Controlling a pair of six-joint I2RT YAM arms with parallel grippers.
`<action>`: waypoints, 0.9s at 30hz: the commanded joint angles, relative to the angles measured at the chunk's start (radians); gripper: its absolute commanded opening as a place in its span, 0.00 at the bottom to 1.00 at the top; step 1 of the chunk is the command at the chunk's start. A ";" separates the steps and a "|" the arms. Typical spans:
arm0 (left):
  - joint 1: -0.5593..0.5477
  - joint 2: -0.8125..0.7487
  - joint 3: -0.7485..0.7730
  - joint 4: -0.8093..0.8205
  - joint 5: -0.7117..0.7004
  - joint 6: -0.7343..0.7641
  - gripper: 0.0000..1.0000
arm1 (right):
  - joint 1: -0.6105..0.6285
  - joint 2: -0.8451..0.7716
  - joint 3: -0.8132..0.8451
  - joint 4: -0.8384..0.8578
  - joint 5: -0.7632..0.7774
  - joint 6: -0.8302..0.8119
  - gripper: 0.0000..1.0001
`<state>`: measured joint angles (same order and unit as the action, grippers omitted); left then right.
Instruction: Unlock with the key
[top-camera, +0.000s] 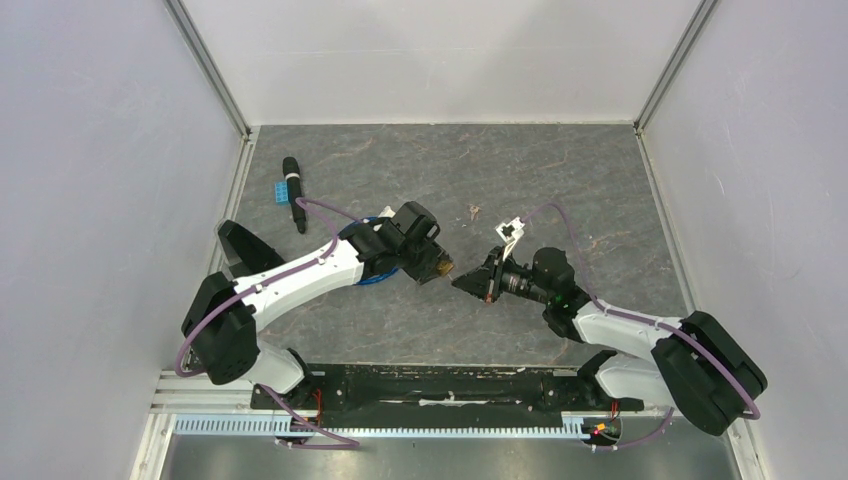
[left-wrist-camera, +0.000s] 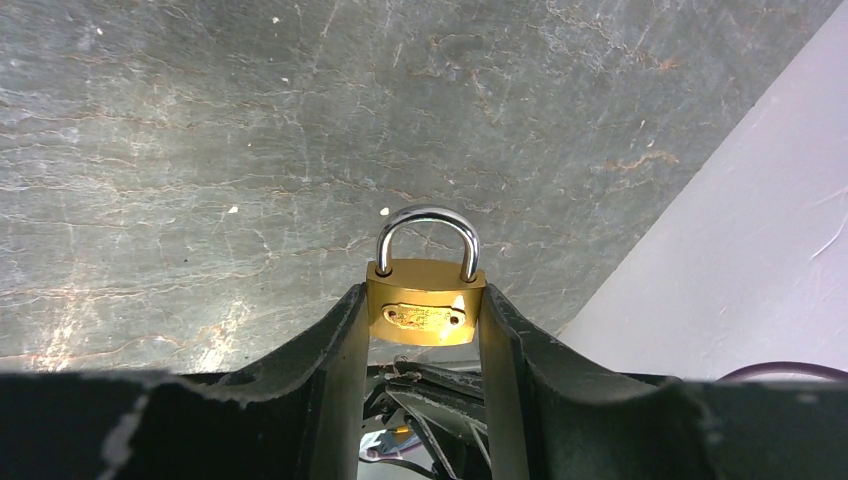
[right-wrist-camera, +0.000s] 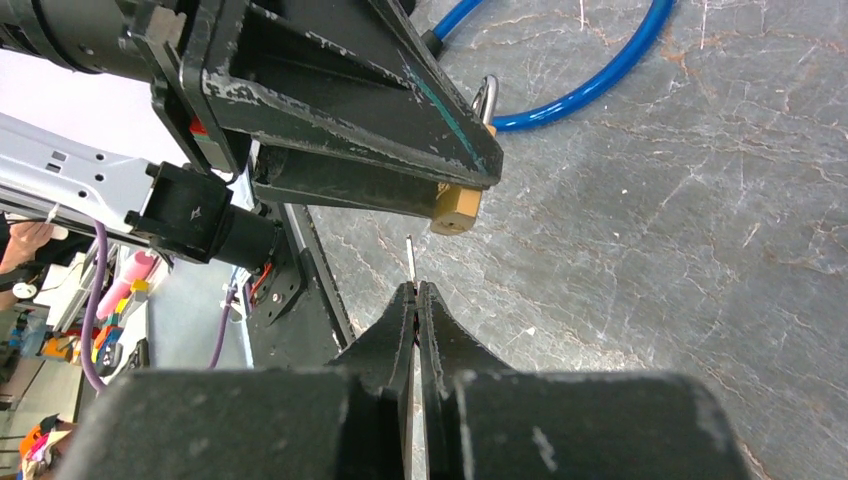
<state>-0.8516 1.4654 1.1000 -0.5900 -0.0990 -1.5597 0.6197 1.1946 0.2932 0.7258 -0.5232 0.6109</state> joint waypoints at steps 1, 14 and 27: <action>-0.007 -0.036 -0.002 0.059 -0.001 -0.037 0.02 | 0.005 0.010 0.045 0.042 -0.009 -0.001 0.00; -0.010 -0.039 -0.005 0.061 -0.006 -0.030 0.02 | 0.005 -0.014 0.048 -0.053 0.074 -0.029 0.00; -0.016 -0.033 0.000 0.061 -0.004 -0.024 0.02 | 0.005 -0.030 0.037 -0.027 0.090 -0.013 0.00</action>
<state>-0.8562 1.4651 1.0943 -0.5686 -0.0986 -1.5597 0.6197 1.1851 0.3046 0.6647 -0.4572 0.6022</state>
